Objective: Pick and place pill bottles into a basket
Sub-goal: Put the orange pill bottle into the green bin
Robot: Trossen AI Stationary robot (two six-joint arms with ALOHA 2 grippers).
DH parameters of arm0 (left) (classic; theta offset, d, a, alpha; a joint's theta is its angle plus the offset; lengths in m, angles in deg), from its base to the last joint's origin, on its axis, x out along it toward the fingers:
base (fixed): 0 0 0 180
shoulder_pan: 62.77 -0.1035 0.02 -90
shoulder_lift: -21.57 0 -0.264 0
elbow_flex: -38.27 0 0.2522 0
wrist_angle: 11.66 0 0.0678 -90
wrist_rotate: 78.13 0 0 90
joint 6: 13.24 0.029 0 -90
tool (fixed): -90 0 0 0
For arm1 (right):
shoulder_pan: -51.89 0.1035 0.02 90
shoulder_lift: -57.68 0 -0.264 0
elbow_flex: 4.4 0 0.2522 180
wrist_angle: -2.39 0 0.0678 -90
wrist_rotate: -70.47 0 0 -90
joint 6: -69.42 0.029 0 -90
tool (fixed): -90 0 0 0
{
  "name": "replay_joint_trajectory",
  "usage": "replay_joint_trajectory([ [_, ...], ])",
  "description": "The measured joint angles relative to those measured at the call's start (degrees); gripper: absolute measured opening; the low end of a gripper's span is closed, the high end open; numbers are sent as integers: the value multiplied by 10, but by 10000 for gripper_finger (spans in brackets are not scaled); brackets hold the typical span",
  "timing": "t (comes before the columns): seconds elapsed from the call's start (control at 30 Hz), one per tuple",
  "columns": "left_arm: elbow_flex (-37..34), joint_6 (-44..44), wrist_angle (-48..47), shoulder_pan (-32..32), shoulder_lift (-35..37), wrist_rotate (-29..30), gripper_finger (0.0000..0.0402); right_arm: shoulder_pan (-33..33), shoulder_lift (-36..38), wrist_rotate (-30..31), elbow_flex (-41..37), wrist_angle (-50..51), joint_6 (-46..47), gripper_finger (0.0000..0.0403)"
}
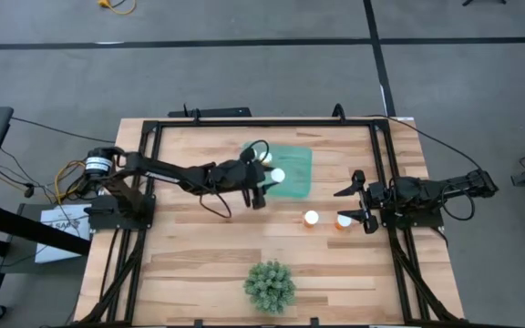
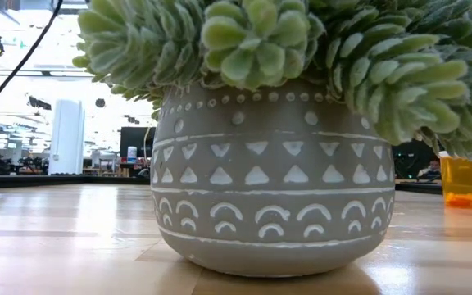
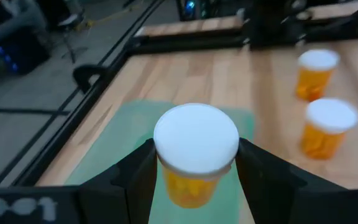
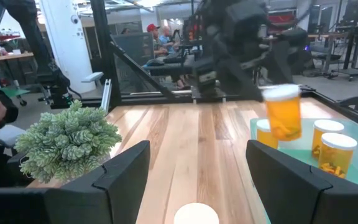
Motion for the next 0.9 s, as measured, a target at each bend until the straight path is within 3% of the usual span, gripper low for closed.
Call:
replay_joint_trajectory([
  [0.37, -35, -55, -38, -50, -20, -15, 187, 0, 0, 0, 0, 0, 0, 260],
  [0.63, -98, -85, 30, -50, -20, -27, 187, 0, 0, 0, 0, 0, 0, 260],
  [0.9, -110, -87, 56, -50, -20, -85, 187, 0, 0, 0, 0, 0, 0, 260],
])
